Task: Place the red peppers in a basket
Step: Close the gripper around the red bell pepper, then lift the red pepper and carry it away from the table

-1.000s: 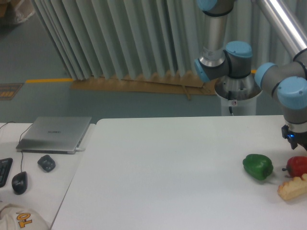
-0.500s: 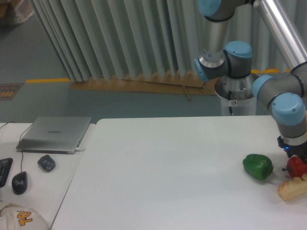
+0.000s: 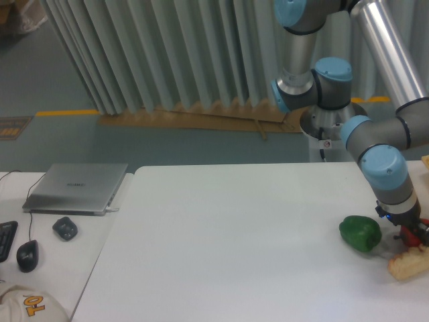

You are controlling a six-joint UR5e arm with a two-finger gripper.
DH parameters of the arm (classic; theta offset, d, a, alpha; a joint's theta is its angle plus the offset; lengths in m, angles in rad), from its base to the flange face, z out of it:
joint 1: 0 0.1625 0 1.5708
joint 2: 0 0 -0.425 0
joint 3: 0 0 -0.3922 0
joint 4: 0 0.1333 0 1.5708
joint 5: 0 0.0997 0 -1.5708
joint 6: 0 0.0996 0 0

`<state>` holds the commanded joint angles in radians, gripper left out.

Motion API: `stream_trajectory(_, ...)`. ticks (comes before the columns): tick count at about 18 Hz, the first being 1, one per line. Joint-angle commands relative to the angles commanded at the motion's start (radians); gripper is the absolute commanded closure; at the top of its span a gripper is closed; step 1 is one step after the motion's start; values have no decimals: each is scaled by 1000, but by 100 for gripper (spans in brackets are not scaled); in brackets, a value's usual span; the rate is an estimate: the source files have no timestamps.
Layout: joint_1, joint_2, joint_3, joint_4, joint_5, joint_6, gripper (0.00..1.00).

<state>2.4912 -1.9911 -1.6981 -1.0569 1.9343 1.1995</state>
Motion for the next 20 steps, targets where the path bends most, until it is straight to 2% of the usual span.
stream_trajectory(2,5,5,3,-2,0,2,60)
stream_trajectory(5,12,24,9,-5,-2,8,64)
stream_trajectory(12,28,104,5,-20,-41,0,64)
stream_trajectory(16,151,172,3,-32,-150,61,64)
stream_trajectory(20,328,199,5,-32,-228,314,64)
